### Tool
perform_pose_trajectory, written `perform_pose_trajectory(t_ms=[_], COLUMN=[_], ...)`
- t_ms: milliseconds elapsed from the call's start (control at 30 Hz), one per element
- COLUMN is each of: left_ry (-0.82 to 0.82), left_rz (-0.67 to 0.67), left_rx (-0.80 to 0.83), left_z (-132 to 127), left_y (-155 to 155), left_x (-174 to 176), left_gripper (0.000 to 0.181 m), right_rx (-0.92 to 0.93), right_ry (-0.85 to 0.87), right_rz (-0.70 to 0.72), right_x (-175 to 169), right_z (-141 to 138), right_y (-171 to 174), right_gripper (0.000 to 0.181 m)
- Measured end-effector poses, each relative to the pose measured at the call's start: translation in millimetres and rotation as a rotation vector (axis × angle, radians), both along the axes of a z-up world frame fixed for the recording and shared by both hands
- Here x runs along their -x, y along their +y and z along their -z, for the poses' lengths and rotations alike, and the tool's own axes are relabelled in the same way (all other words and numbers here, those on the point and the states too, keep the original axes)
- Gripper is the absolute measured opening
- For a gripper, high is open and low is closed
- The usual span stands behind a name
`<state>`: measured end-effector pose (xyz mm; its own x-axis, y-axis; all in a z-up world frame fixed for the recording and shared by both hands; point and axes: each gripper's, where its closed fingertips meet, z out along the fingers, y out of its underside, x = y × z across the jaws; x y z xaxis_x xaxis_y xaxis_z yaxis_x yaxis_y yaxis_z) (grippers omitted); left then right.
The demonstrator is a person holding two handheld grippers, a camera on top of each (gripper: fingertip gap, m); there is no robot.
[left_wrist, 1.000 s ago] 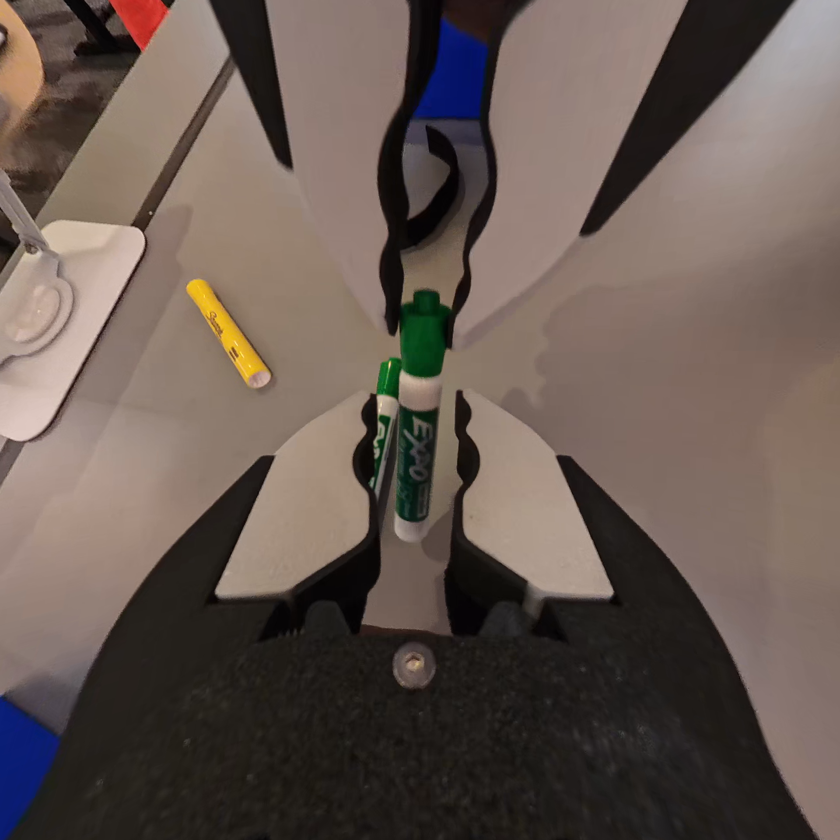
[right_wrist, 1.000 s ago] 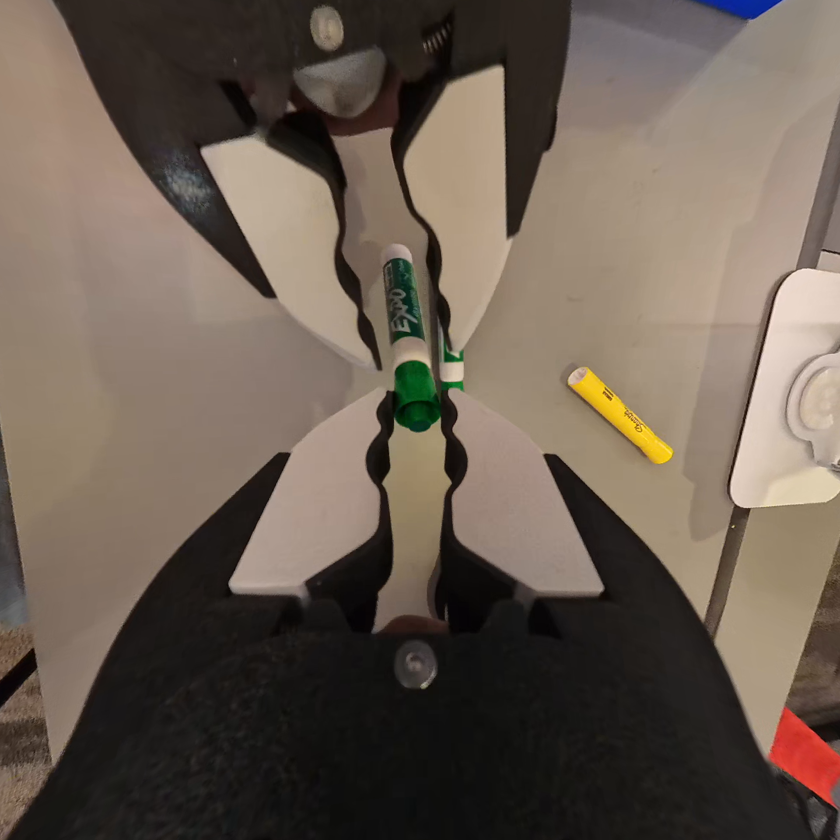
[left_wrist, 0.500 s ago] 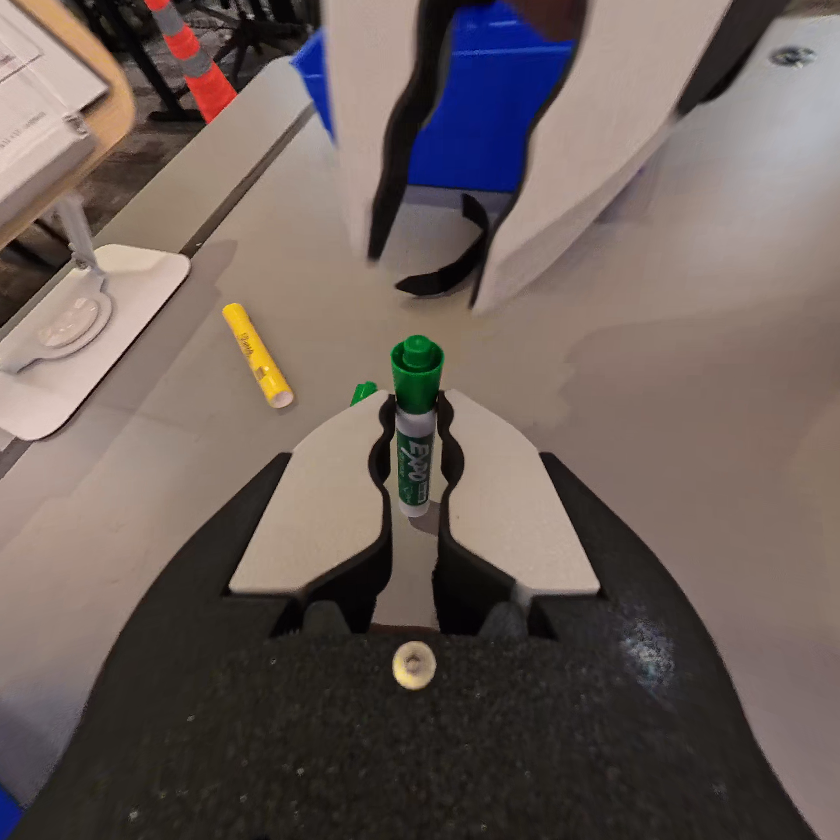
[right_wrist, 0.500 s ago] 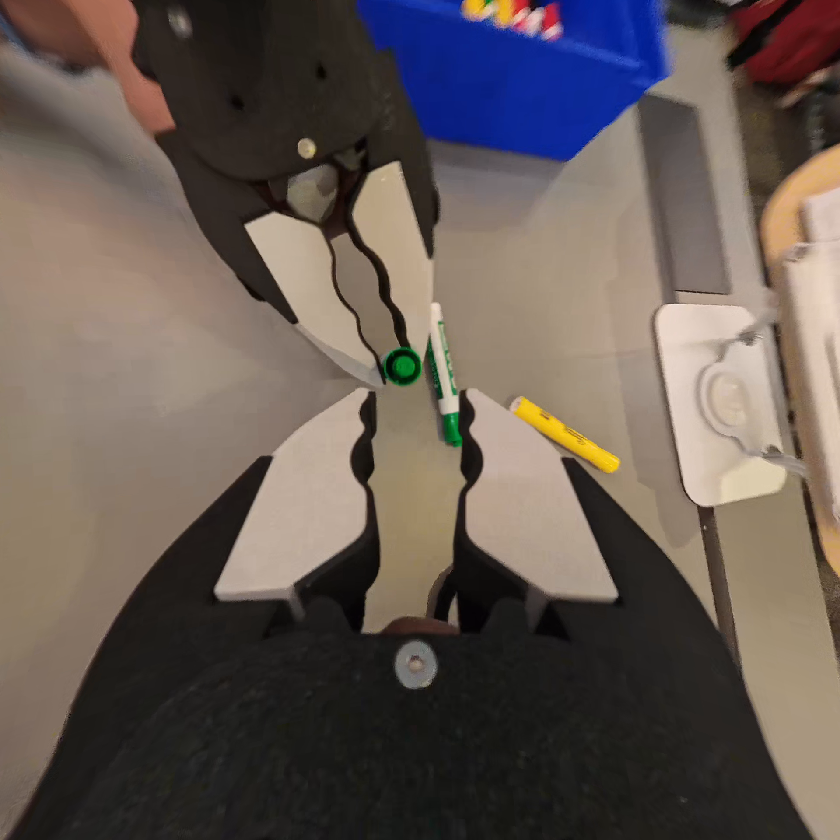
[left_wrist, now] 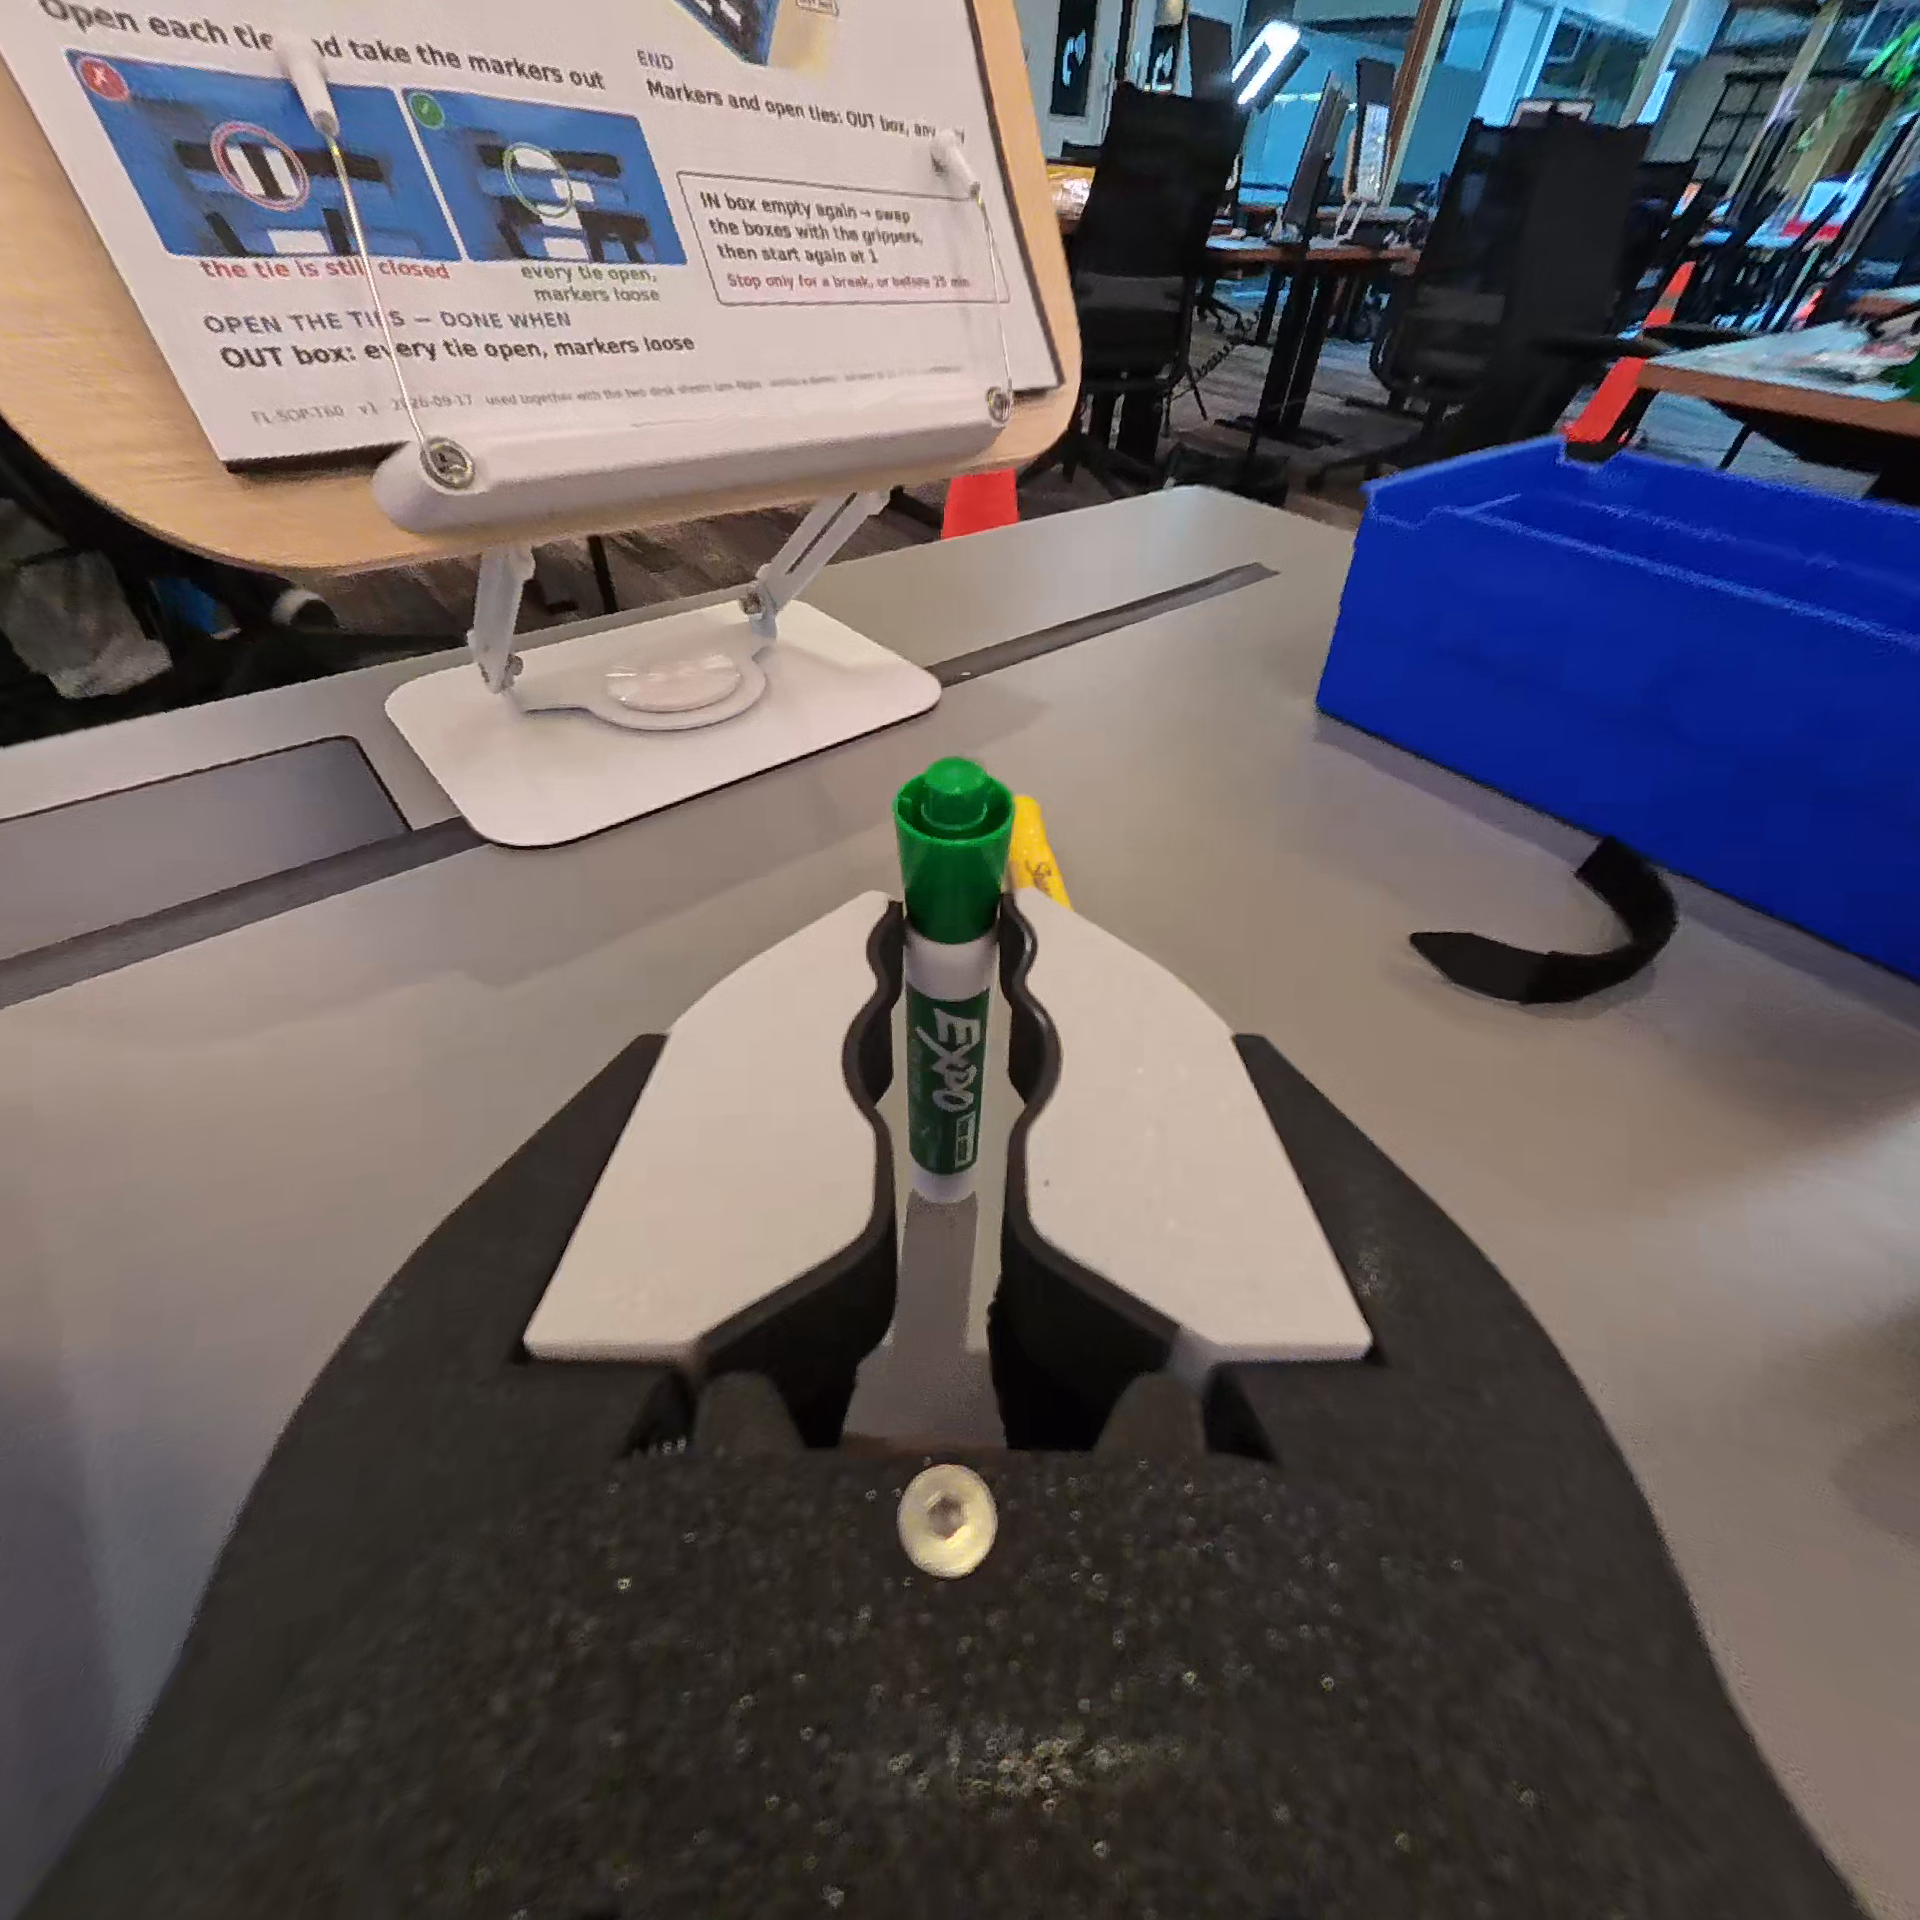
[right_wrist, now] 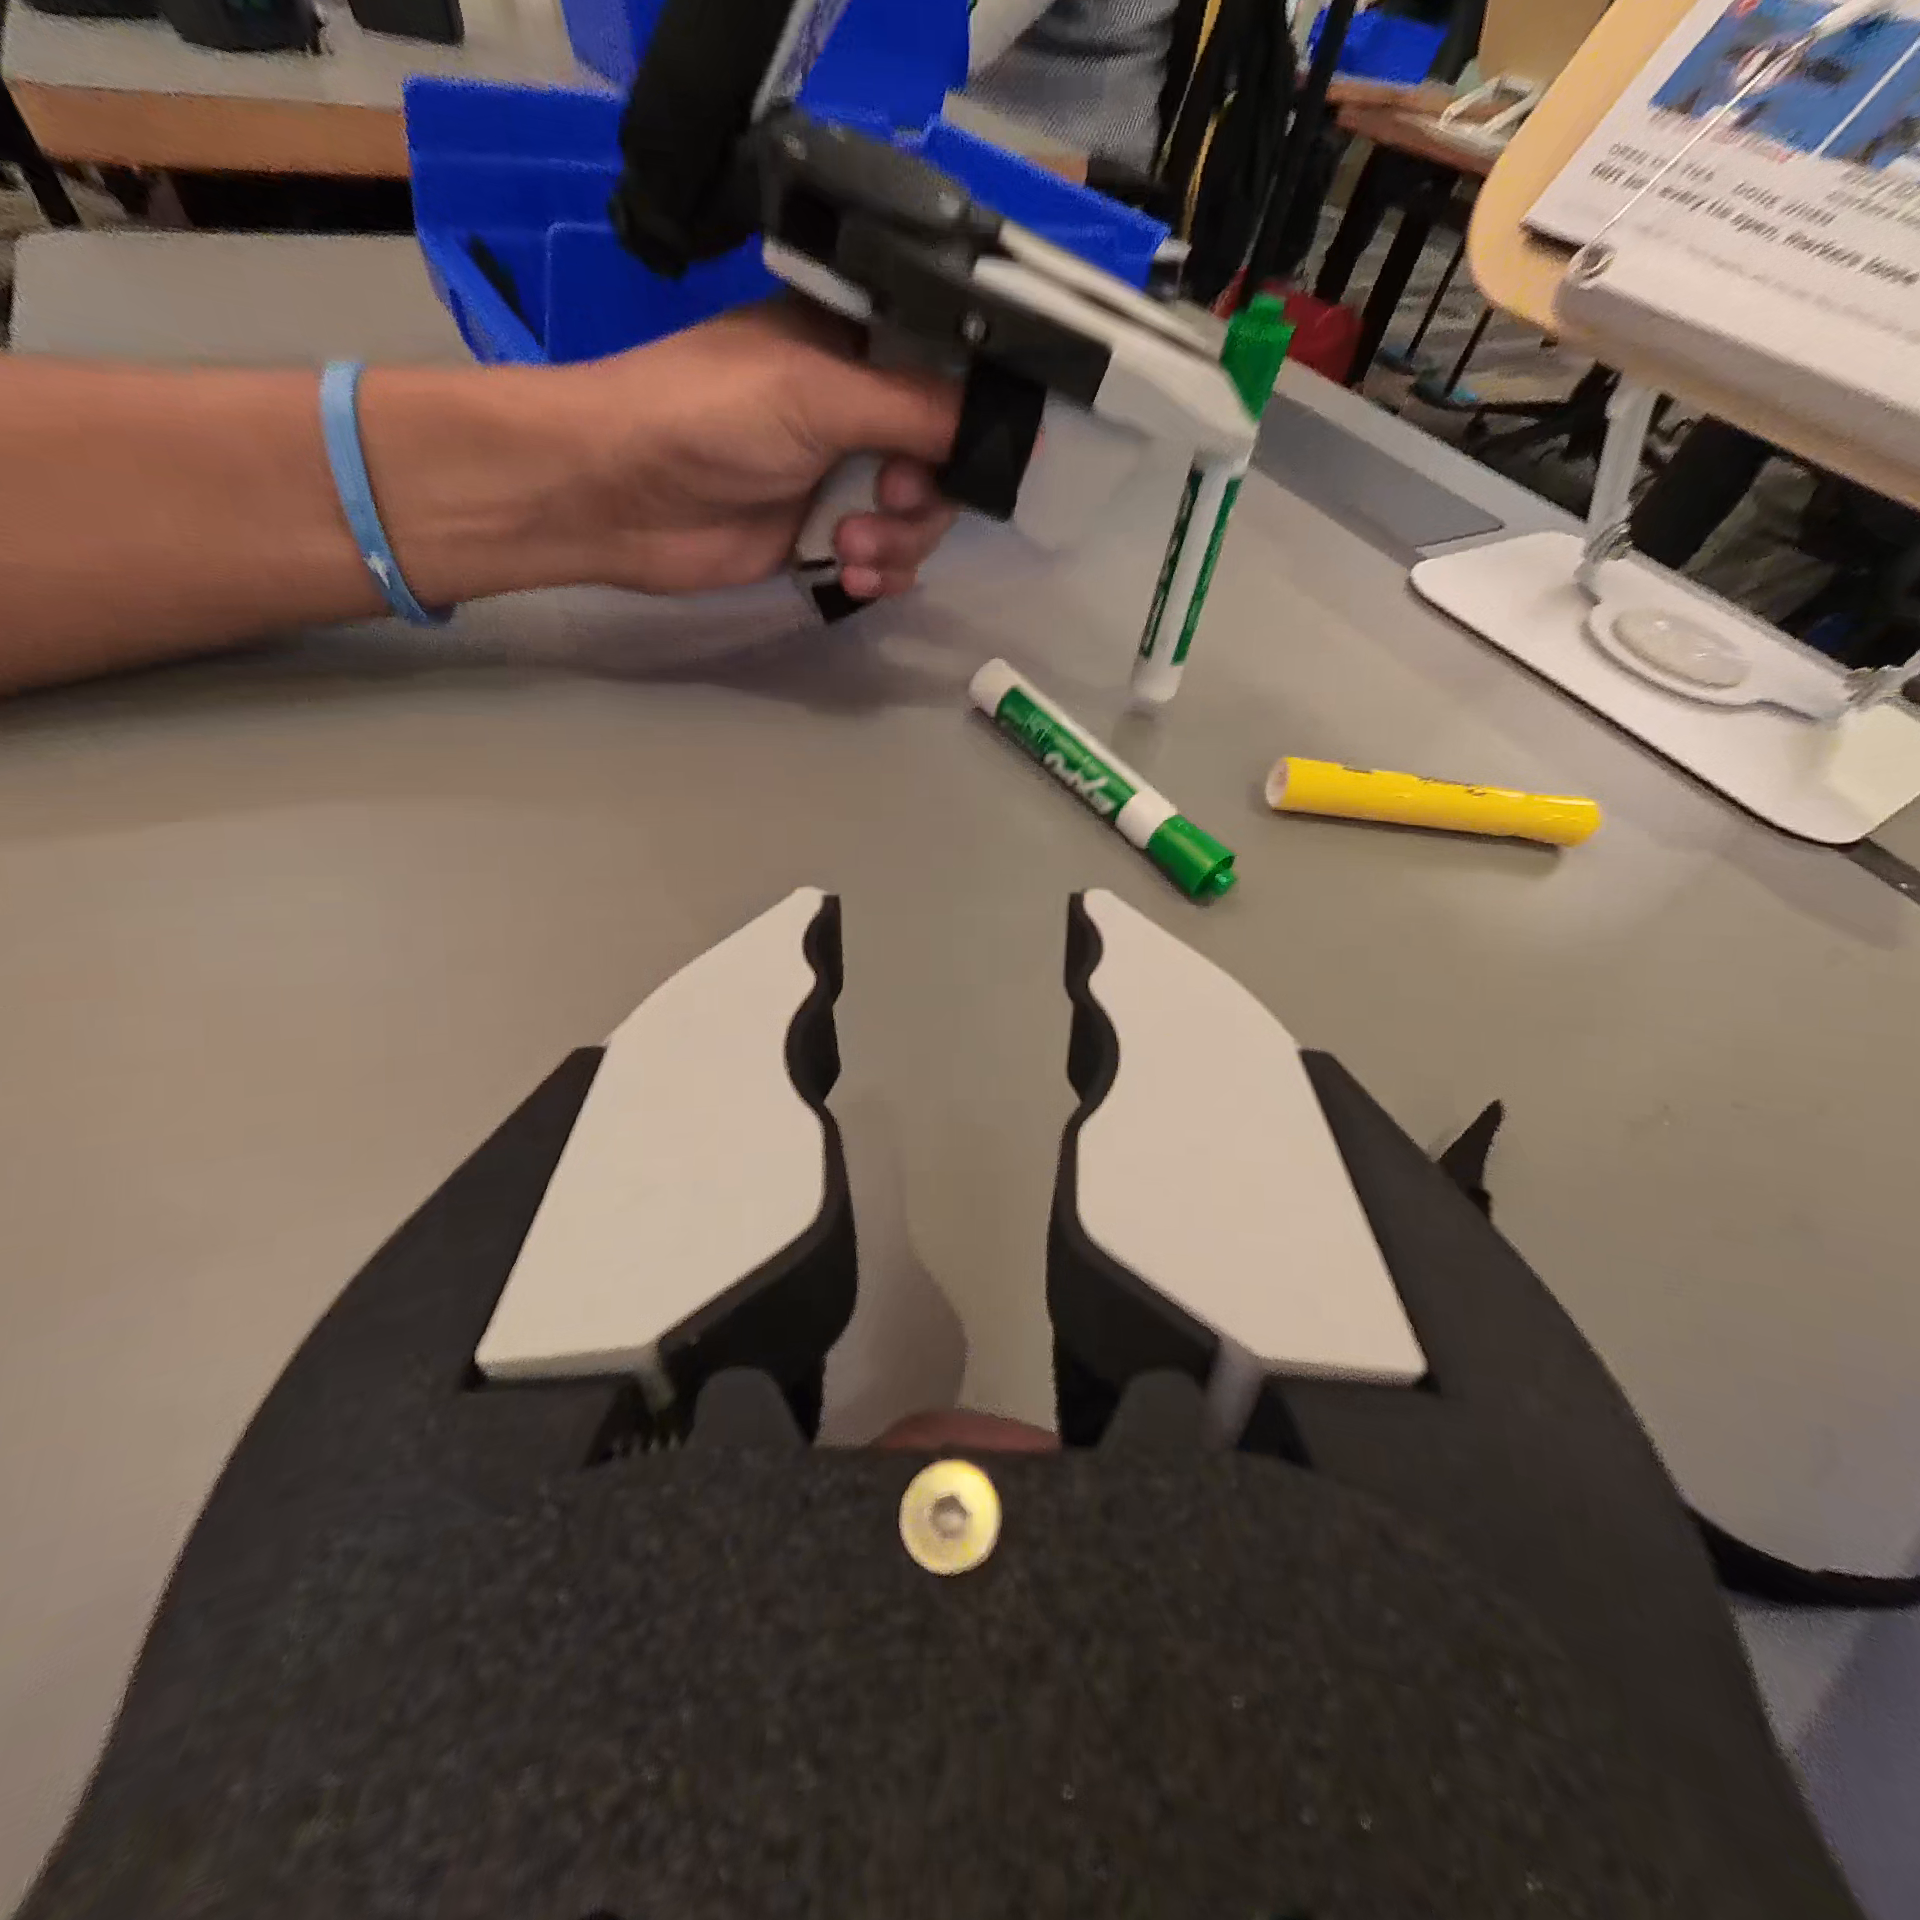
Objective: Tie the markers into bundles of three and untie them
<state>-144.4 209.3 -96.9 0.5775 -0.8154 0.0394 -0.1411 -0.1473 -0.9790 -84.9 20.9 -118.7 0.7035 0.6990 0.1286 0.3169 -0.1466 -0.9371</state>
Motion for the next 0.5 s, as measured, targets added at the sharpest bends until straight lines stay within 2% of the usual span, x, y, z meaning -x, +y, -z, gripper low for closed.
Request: perform_pose_trajectory(t_ms=[100,400,500], left_ry=[0.040,0.066,0.067], left_rz=[0.021,0.037,0.041], left_rx=[-0.023,-0.013,0.015], left_z=[8.7,11.1,13.1], left_y=[-1.3,-1.1,-2.0], left_x=[-4.0,-0.1,0.1], left_gripper=[0.017,0.017,0.026], right_rx=[0.017,0.025,0.037], right_ry=[0.068,0.051,0.041], right_rz=[0.012,0.008,0.003], right_x=[-4.8,-8.1,-7.0], right_z=[-5.0,-3.2,0.6], right_y=[-0.1,-0.3,0.5], right_gripper=[0.042,0.042,0.043])
